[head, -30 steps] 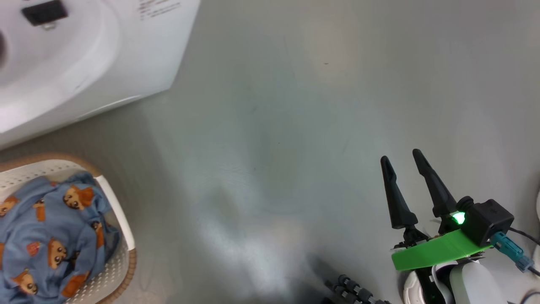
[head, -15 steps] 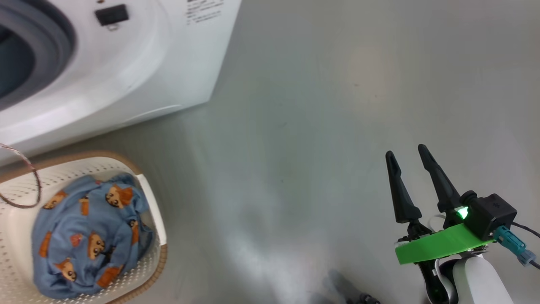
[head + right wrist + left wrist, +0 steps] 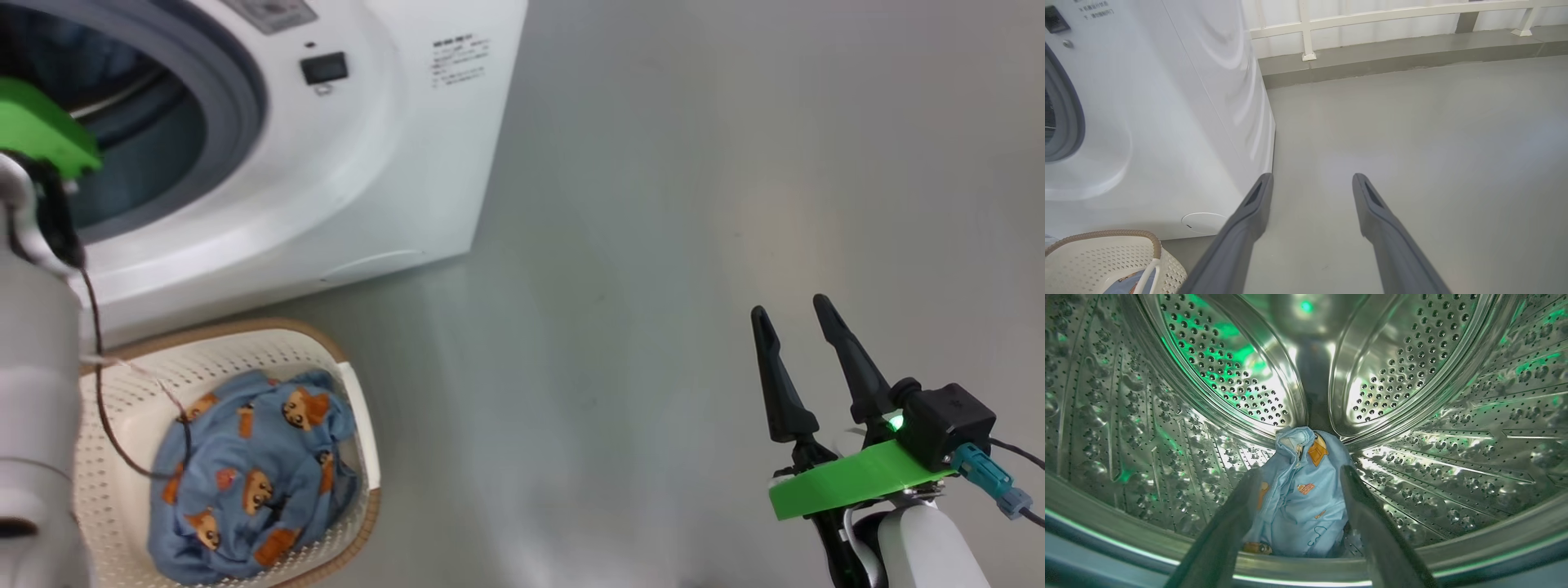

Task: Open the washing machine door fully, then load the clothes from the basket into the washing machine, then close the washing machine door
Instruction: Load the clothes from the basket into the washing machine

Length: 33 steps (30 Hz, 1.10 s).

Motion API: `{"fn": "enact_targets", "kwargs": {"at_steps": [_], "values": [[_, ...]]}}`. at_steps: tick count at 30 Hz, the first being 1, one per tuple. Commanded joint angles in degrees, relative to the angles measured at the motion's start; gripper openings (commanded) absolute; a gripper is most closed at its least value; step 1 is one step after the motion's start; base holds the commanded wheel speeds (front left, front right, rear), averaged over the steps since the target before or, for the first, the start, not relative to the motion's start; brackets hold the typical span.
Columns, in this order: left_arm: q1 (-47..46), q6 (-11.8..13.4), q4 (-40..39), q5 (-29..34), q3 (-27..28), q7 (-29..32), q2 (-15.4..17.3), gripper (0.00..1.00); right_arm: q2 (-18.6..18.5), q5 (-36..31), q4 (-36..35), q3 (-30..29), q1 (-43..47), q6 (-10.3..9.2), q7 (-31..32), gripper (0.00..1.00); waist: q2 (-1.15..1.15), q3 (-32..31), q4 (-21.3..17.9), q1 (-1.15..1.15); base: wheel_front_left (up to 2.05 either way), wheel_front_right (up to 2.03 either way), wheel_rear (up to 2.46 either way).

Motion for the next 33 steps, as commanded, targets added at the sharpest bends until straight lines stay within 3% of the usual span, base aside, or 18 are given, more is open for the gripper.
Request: {"fn": "enact_targets", "kwargs": {"at_steps": [1, 15, 24, 33], "values": [[1.71, 0.14, -1.92, 0.02, 0.84, -0.45, 2.04, 1.0, -0.66, -0.94, -0.94, 0.72, 1.24, 0.09, -0.27, 1.0, 0.0, -2.79, 2.32, 0.0, 0.0, 0.0, 0.0], [15.64, -1.25, -10.41, 0.61, 2.95, -0.45, -3.81, 1.0, -0.66, -1.17, 0.02, -1.45, 3.57, 0.09, -0.27, 1.0, 0.0, -9.37, 6.1, 0.0, 0.0, 0.0, 0.0], [30.19, -3.63, -18.66, 0.16, 3.6, -0.46, -7.89, 1.0, -0.66, -0.77, 0.24, -2.69, 5.73, 0.09, -0.27, 1.0, 0.0, -14.89, 7.0, 0.0, 0.0, 0.0, 0.0], [45.5, -2.82, -30.51, 0.17, 3.6, -0.46, -9.38, 1.0, -0.66, -2.09, -0.27, -2.7, 7.98, 0.09, -0.27, 1.0, 0.0, -20.13, 7.75, 0.0, 0.0, 0.0, 0.0]]}}
